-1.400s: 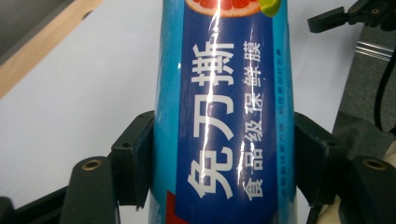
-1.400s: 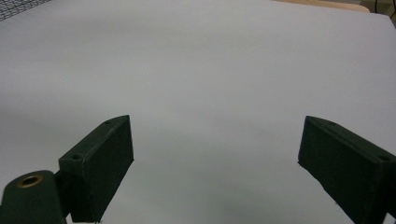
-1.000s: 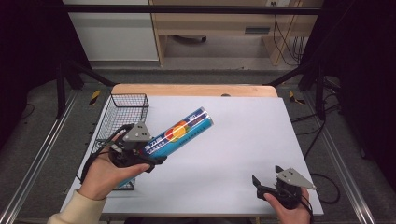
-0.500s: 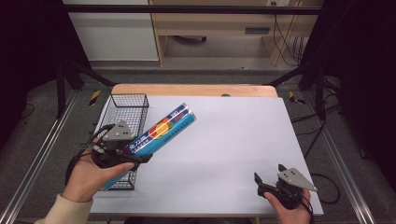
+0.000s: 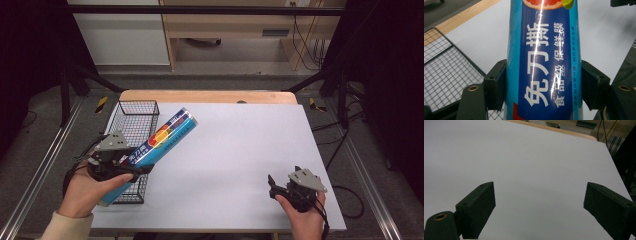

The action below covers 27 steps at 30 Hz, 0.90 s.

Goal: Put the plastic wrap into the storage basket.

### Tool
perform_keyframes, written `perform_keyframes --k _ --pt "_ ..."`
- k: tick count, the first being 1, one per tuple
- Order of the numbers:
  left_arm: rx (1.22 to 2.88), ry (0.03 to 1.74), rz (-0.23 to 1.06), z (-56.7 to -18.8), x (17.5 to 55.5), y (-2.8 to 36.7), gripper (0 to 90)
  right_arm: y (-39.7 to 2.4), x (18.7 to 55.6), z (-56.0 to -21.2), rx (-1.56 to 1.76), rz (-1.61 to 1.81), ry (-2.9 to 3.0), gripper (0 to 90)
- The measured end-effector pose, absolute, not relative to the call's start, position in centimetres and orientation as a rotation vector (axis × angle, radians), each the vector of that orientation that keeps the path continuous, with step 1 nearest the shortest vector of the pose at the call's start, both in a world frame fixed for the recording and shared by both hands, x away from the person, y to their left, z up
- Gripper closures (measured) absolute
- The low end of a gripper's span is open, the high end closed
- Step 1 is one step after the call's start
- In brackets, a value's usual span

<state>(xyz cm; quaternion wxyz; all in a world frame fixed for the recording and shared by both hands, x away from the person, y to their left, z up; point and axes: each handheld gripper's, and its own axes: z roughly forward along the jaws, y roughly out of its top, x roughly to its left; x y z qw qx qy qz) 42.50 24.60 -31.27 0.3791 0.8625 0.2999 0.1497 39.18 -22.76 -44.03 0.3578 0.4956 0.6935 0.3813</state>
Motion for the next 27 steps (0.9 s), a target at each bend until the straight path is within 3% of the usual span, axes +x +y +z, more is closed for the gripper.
perform_keyframes --k 6,27 --pt "2.207 0.815 0.403 -31.4 42.1 25.5 32.1 -21.8 40.4 -43.7 1.253 1.009 1.753 11.3" --pt "2.191 0.911 0.448 -31.4 41.0 26.5 32.1 -22.8 38.4 -44.1 1.269 1.051 1.745 11.8"
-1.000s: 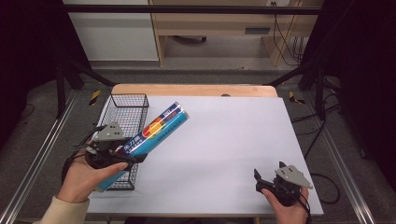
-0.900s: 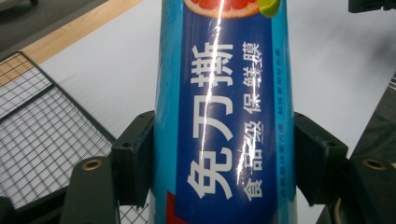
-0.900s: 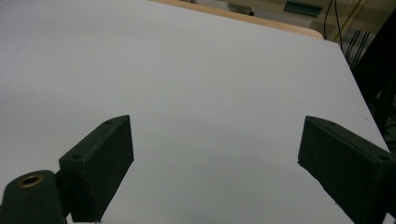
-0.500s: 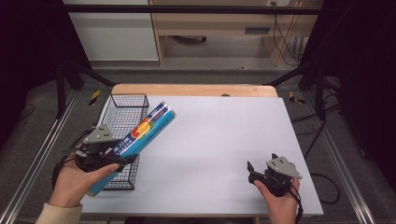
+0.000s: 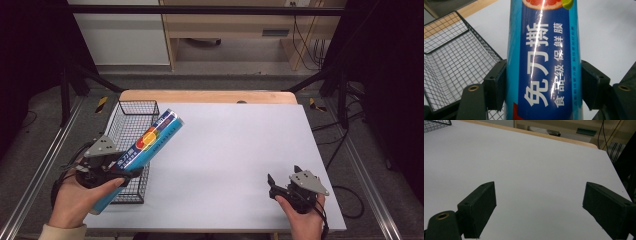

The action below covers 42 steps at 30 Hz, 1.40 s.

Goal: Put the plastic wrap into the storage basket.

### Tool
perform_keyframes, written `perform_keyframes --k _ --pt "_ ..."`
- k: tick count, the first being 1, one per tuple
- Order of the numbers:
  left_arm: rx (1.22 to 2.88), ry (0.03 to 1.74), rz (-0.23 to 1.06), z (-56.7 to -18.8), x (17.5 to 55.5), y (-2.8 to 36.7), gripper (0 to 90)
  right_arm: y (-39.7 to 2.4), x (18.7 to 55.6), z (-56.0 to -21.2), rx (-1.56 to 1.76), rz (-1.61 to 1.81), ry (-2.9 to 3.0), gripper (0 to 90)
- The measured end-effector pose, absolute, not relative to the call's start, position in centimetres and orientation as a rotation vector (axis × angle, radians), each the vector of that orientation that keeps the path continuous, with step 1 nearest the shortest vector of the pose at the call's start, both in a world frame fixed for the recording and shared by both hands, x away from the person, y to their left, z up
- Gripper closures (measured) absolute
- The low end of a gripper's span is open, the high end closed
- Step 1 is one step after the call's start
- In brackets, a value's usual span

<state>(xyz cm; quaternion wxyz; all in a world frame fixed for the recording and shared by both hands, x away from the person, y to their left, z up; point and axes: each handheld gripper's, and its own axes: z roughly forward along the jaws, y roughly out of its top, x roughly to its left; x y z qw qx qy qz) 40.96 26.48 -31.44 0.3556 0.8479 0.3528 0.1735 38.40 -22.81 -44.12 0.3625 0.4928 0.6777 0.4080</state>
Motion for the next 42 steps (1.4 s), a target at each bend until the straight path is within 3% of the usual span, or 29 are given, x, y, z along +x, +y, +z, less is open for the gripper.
perform_keyframes --k 31,42 --pt "2.125 1.161 0.506 -30.5 40.8 29.4 32.2 -23.0 38.3 -44.1 1.274 1.050 1.749 11.8" --pt "2.202 1.263 0.559 -30.7 41.4 29.1 32.2 -23.0 38.3 -44.1 1.274 1.049 1.753 11.8"
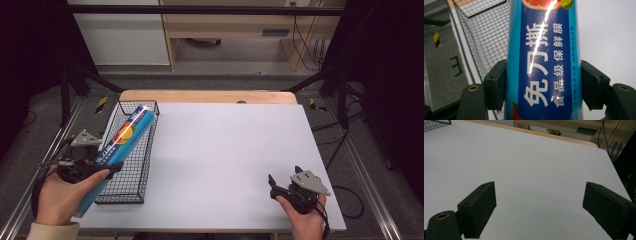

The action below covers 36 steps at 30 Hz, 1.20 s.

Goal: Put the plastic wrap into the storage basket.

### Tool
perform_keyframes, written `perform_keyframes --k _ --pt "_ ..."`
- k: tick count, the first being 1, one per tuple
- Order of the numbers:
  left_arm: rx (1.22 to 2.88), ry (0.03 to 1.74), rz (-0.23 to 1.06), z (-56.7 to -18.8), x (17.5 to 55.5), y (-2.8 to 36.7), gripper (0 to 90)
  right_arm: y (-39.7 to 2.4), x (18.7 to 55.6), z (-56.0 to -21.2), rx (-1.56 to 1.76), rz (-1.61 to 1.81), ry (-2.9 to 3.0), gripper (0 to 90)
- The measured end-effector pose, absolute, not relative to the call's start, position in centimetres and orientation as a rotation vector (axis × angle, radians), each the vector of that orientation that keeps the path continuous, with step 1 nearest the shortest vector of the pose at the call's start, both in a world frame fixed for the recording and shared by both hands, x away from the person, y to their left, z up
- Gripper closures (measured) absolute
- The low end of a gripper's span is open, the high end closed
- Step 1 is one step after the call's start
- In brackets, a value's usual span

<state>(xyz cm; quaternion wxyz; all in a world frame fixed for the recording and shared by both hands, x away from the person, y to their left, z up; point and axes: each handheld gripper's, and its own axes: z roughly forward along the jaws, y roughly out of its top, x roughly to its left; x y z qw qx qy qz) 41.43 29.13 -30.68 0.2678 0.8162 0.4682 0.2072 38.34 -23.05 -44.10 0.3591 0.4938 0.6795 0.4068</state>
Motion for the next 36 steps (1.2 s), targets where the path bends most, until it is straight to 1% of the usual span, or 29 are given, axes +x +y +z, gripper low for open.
perform_keyframes --k 7,12,18,21,23,25,29,36 --pt "2.240 1.303 0.574 -31.1 42.2 29.0 32.2 -23.0 38.4 -44.1 1.272 1.049 1.754 11.8" --pt "2.262 1.317 0.558 -31.6 42.7 28.8 32.2 -22.9 38.5 -44.2 1.270 1.049 1.766 11.8" --pt "2.271 1.358 0.568 -32.3 43.1 29.1 32.2 -22.9 38.5 -44.2 1.271 1.052 1.767 11.9" --pt "2.268 1.379 0.553 -32.5 43.4 29.4 32.2 -22.9 38.5 -44.3 1.271 1.052 1.770 11.9" --pt "2.301 1.395 0.579 -32.7 43.7 29.1 32.2 -22.9 38.5 -44.3 1.270 1.053 1.771 11.9" --pt "2.308 1.411 0.573 -33.0 44.0 29.0 32.2 -22.9 38.5 -44.3 1.269 1.054 1.772 11.9" --pt "2.334 1.455 0.629 -33.4 44.7 28.9 32.2 -22.8 38.5 -44.3 1.269 1.058 1.774 11.9" --pt "2.382 1.512 0.627 -33.9 45.6 28.6 32.3 -22.8 38.6 -44.3 1.267 1.064 1.777 12.0"
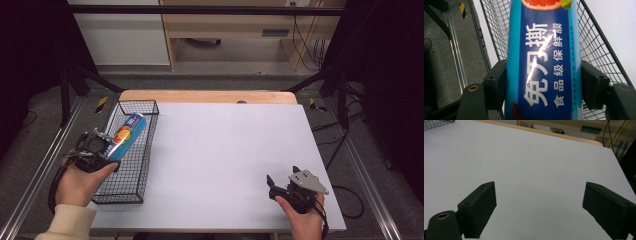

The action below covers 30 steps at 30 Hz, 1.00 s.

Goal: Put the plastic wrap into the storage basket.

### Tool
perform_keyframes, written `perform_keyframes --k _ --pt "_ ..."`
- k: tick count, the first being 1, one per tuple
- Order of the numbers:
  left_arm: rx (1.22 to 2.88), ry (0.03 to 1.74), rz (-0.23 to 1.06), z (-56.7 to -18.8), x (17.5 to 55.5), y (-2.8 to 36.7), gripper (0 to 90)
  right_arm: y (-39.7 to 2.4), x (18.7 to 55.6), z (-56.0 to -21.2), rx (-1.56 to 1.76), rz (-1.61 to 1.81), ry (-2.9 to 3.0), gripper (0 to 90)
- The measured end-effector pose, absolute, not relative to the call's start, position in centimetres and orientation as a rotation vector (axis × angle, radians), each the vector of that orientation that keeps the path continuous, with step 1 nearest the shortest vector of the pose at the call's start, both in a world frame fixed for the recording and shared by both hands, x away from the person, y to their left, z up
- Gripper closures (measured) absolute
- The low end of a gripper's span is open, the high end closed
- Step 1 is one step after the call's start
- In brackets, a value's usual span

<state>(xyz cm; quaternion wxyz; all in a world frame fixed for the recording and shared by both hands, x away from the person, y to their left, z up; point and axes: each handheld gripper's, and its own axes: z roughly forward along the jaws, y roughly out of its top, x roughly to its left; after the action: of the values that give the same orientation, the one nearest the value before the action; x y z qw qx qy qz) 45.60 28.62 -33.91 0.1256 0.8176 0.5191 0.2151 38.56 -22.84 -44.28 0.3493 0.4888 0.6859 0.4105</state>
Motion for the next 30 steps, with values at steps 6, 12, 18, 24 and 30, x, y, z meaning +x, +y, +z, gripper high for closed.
perform_keyframes --k 6,12,18,24,30 --pt "2.417 1.534 0.624 -34.0 46.2 27.6 32.2 -22.9 38.5 -44.2 1.269 1.068 1.778 12.1" --pt "2.407 1.607 0.619 -34.3 46.6 28.1 32.2 -22.9 38.5 -44.3 1.271 1.073 1.779 12.1" --pt "2.439 1.633 0.601 -34.5 47.2 27.7 32.2 -22.8 38.5 -44.3 1.268 1.077 1.781 12.1" --pt "2.462 1.687 0.585 -35.1 48.1 27.4 32.2 -22.9 38.5 -44.2 1.263 1.085 1.784 12.1" --pt "2.520 1.692 0.577 -35.6 49.1 26.3 32.2 -22.9 38.5 -44.2 1.260 1.086 1.789 12.1"
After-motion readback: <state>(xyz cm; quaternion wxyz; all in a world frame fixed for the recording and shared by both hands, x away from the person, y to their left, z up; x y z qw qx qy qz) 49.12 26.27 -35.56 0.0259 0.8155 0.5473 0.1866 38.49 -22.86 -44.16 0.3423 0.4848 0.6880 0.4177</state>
